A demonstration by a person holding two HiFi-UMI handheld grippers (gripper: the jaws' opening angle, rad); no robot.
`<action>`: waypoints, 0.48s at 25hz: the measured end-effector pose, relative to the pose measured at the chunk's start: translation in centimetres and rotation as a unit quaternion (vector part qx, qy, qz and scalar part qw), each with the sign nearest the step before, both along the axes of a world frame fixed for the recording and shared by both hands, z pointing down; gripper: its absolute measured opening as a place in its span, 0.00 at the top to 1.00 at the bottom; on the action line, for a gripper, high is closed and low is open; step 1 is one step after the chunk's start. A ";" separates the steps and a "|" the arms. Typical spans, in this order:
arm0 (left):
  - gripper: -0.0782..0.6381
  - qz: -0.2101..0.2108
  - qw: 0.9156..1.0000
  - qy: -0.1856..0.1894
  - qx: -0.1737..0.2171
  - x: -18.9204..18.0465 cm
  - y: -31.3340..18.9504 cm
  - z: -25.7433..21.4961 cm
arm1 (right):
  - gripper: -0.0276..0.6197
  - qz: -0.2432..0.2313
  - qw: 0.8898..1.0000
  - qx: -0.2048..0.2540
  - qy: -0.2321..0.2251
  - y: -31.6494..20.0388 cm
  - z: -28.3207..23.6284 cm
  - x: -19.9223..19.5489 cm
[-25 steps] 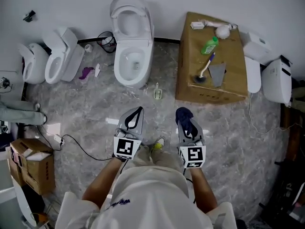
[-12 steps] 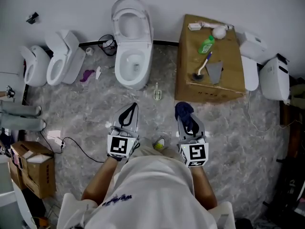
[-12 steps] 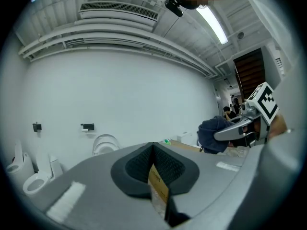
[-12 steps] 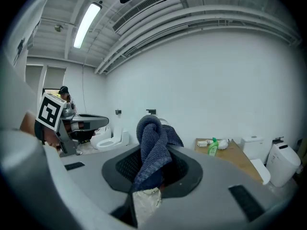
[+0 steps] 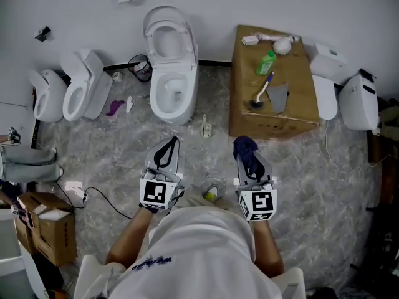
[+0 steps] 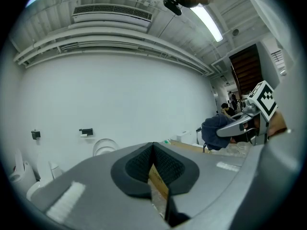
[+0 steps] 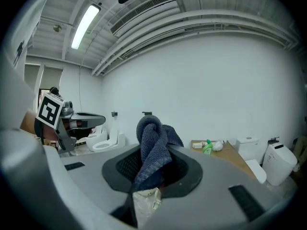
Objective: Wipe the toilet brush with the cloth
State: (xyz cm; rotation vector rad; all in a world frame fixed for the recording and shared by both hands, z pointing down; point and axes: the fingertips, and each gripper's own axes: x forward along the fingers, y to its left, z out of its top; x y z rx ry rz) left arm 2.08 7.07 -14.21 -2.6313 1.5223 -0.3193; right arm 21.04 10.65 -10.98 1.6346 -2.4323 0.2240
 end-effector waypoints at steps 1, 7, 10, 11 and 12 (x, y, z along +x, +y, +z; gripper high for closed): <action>0.89 0.000 1.000 0.001 0.001 0.0 0.0 -0.2 | 0.81 0.002 1.000 0.000 0.000 -0.1 0.0 0.2; 0.89 -0.010 1.000 0.007 0.002 -0.8 -0.3 -0.1 | 0.81 0.003 1.000 0.009 0.011 -0.9 -0.8 0.8; 0.89 -0.011 1.000 0.016 0.002 -0.5 -0.4 0.2 | 0.81 0.004 1.000 0.005 0.012 -0.6 -0.6 1.0; 0.89 -0.010 1.000 0.017 0.000 -0.3 -0.4 0.3 | 0.81 0.004 1.000 0.003 0.011 -0.6 -0.5 1.0; 0.89 -0.008 1.000 0.018 -0.002 0.0 -0.4 0.3 | 0.81 0.003 1.000 0.001 0.011 -0.5 -0.4 1.0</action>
